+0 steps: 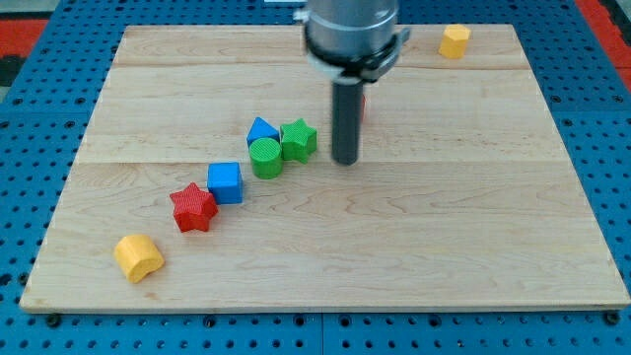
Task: Slide the red circle into the triangle
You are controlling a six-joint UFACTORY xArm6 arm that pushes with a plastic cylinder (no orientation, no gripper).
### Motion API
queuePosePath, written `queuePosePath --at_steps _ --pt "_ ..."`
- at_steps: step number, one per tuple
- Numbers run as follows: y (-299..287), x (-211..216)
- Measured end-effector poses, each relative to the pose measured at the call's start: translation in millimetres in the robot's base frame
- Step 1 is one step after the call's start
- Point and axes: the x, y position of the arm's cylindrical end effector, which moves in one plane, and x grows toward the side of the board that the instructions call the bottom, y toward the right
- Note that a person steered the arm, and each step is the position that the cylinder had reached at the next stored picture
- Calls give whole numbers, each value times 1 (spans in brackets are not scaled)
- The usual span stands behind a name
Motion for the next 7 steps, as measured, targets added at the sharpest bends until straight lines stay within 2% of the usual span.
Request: queuePosePath --at_steps 1,2,4,6,7 --pt "63 -48" --pt "65 -52" --pt "28 -51" --pt "-60 -61" --pt "-48 -90"
